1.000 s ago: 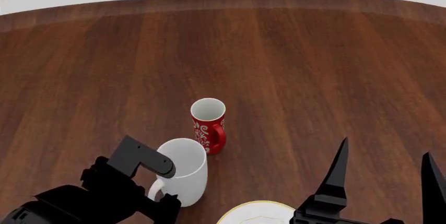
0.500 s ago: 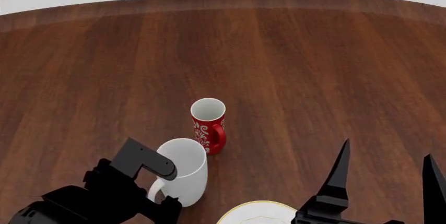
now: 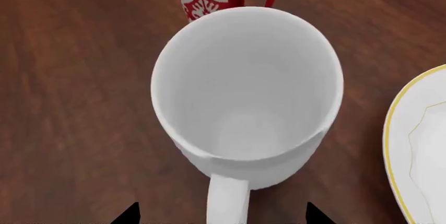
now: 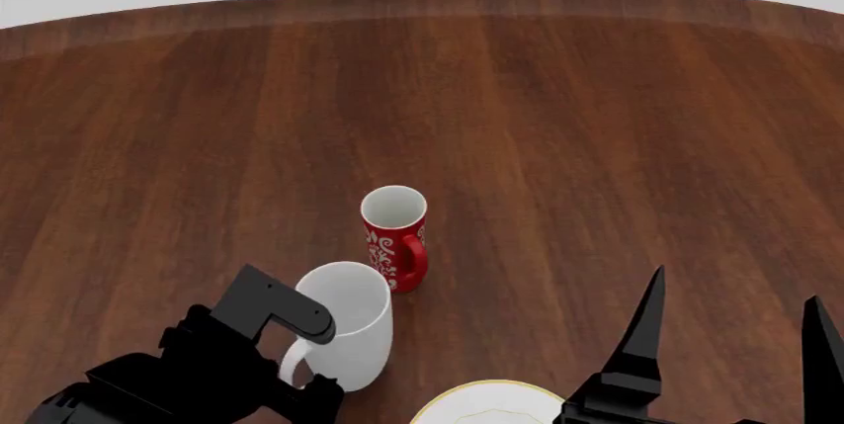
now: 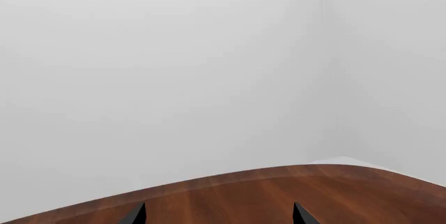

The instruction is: Put the white mug on the plate.

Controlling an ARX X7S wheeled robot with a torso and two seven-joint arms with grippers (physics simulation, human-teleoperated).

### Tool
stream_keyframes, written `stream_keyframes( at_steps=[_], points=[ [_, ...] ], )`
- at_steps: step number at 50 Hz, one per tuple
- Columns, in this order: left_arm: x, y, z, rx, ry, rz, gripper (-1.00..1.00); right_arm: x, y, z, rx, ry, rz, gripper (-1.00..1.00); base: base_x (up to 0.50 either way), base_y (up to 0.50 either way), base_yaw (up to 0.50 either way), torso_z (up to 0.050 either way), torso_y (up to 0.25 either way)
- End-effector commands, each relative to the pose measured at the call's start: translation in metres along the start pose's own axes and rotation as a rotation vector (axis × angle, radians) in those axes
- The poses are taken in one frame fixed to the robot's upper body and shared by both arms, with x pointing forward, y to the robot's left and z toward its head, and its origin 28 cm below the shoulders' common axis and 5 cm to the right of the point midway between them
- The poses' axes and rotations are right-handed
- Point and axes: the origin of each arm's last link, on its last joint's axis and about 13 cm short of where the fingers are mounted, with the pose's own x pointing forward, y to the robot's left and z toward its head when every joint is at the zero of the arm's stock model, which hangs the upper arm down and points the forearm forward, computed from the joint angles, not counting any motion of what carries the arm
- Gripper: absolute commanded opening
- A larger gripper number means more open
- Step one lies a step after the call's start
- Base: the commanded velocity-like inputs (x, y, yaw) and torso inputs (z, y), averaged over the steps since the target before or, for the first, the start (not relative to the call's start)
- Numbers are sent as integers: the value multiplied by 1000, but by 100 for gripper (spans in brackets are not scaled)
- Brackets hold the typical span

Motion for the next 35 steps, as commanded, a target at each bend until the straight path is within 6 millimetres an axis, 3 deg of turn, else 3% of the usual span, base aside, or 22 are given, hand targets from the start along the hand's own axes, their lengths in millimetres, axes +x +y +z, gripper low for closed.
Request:
stream_keyframes(
  at_steps=[1,35],
  points=[
    [1,0,-1,-1,9,0,100,-1,0,0,1,0,-1,100,0,0,0,0,0],
    [2,-3,-6,-3,27,-21,100,0,1,-1,3,5,-2,100,0,0,0,0,0]
  ],
)
